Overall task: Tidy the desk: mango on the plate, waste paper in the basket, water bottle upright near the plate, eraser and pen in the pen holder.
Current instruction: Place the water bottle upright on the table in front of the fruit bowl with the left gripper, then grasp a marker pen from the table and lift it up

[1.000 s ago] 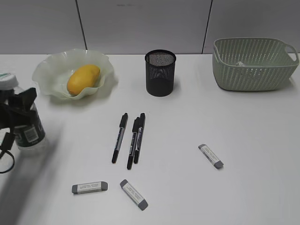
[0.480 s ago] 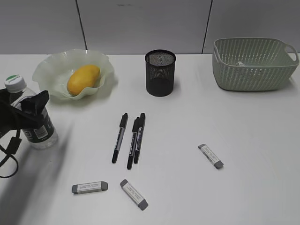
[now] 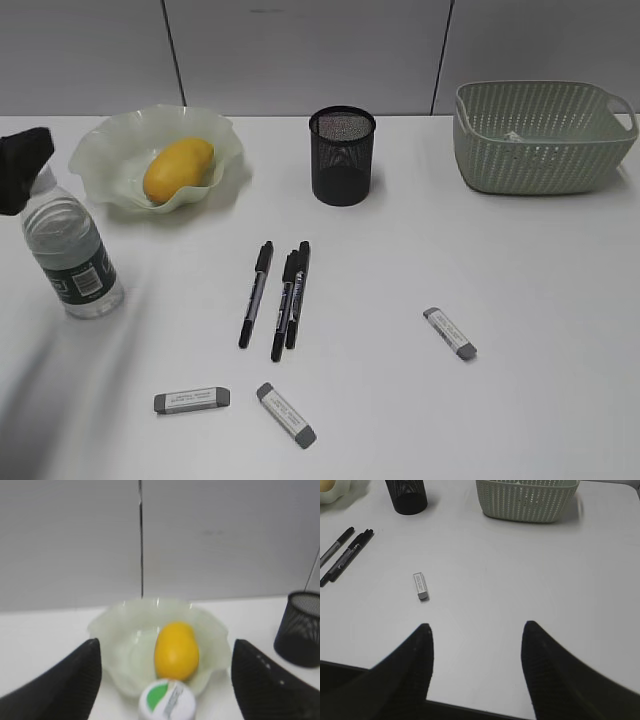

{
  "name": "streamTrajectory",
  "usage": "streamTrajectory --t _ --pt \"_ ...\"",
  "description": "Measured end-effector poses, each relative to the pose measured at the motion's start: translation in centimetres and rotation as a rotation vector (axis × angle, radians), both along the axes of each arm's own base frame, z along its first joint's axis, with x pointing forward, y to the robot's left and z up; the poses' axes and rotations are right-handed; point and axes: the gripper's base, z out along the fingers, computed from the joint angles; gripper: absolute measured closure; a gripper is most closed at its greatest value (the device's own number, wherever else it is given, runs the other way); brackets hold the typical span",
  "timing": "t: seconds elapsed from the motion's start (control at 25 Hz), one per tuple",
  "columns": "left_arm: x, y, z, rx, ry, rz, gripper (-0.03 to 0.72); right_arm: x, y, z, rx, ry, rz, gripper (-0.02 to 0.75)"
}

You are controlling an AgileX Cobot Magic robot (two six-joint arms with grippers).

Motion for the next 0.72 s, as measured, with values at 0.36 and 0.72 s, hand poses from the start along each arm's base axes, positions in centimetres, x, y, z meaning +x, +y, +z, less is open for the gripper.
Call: streamTrajectory --t 0.36,0.72 --pt "-10.7 2.8 7.6 0.142 0.688 0.081 0.221 0.1 0.0 0.0 -0.001 0.005 0.000 0.291" --pt "-21.5 4.9 8.3 0.101 0.499 0.104 0.227 7.5 2.5 1.2 0.016 0.286 0.056 0.291"
